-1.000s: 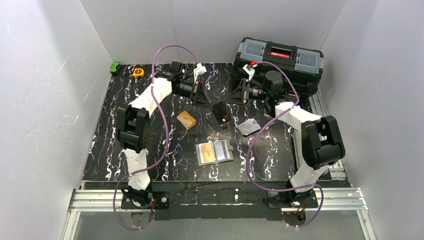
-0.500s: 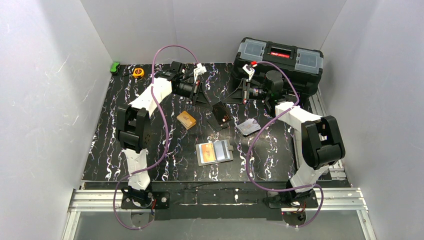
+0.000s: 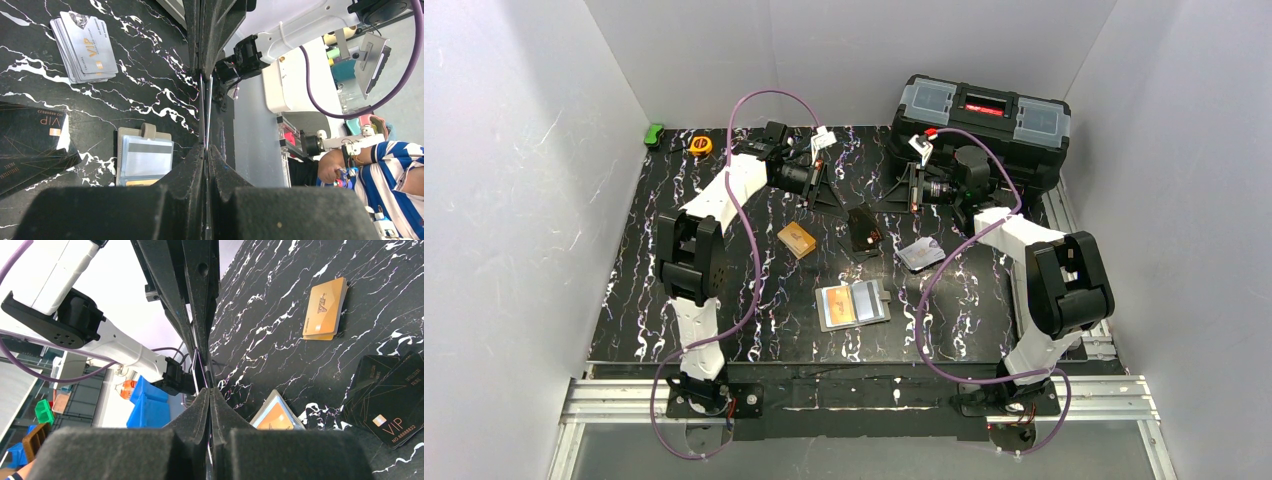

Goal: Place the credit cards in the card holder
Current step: Pick up the credit card from the center of the board, then place the credit card at the center of the board.

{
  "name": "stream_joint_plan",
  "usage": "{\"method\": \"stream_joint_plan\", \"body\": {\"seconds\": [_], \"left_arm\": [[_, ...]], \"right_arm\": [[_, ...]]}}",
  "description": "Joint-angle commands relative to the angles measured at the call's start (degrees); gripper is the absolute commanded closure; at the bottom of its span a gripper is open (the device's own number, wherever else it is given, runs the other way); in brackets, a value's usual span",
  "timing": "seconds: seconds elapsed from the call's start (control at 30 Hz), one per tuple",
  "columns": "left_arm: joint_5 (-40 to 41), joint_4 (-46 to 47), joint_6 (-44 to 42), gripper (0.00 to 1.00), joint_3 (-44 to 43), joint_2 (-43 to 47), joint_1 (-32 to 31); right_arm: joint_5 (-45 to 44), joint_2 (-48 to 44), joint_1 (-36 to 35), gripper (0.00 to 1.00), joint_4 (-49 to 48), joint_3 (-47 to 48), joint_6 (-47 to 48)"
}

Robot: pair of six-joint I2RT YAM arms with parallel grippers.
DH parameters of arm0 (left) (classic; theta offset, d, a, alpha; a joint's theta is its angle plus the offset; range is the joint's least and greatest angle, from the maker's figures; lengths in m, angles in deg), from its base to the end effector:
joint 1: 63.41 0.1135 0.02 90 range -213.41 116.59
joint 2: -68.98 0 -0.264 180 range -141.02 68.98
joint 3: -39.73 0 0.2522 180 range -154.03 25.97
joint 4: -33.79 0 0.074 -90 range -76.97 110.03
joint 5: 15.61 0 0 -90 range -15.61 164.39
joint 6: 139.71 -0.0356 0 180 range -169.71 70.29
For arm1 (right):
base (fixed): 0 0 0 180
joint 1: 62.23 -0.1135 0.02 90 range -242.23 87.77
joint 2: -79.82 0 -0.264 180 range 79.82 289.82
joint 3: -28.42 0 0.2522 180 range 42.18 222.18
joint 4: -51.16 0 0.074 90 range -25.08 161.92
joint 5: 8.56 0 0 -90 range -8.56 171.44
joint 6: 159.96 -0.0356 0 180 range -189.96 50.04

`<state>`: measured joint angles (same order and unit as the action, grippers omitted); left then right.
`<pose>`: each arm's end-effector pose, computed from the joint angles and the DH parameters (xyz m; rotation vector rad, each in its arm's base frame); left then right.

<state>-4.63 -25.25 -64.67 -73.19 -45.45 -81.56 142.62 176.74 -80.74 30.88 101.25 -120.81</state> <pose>0.3892 -0.1644 0.2769 1.0394 1.8920 -1.7546 0.3438 0.1480 0.2666 -0.4277 1.8858 1.7234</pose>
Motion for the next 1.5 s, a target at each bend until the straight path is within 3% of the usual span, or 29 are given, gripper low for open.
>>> {"method": "stream_joint_plan", "body": {"seconds": [0.0, 0.2, 0.4, 0.53, 0.67, 0.73, 0.8, 1.03, 1.27, 1.47], "left_arm": [[-2.85, 0.96, 0.68, 1.0, -2.39, 2.17, -0.4], [-2.89, 2.88, 2.78, 1.0, -2.28, 1.99, -0.4], [-2.36, 5.24, 5.25, 1.0, -1.8, 1.92, -0.4], [-2.02, 8.41, 8.13, 1.0, -0.93, 2.2, -0.42], [-1.63, 10.13, 9.42, 1.0, -0.35, 2.29, -0.23], [-1.01, 10.42, 9.26, 1.0, -0.2, 1.95, 0.14], [-0.45, 10.63, 8.97, 1.0, -0.15, 1.25, 0.88], [2.66, 6.45, 3.22, 1.0, -3.5, -3.83, 2.67], [8.19, 3.72, -1.71, 1.0, -2.53, -7.17, 2.42], [14.66, 8.62, -0.63, 1.0, -0.1, -7.97, 1.81]], "right_arm": [[2.68, -0.07, -1.49, 0.89, -1.94, -0.46, -0.05], [3.23, 0.02, -1.63, 0.74, -3.03, -1.66, -0.8], [3.54, -0.5, -1.63, 0.72, -5.49, -3.07, -2.23], [4.49, 0.47, -1.63, 0.79, -11.08, -3.75, -6.51], [5.3, 1.68, -1.47, 0.98, -15.0, -3.92, -9.51], [4.78, 1.42, -1.14, 0.99, -14.11, -3.95, -8.9], [3.55, 0.68, -0.59, 0.99, -9.37, -3.5, -5.39], [-7.77, -0.65, 0.45, 0.99, 23.89, 2.69, 17.35], [-18.67, 0.45, 0.48, 0.99, 33.44, 4.92, 21.83], [-28.07, -0.25, 0.51, 0.99, 38.5, 5.56, 22.7]]}}
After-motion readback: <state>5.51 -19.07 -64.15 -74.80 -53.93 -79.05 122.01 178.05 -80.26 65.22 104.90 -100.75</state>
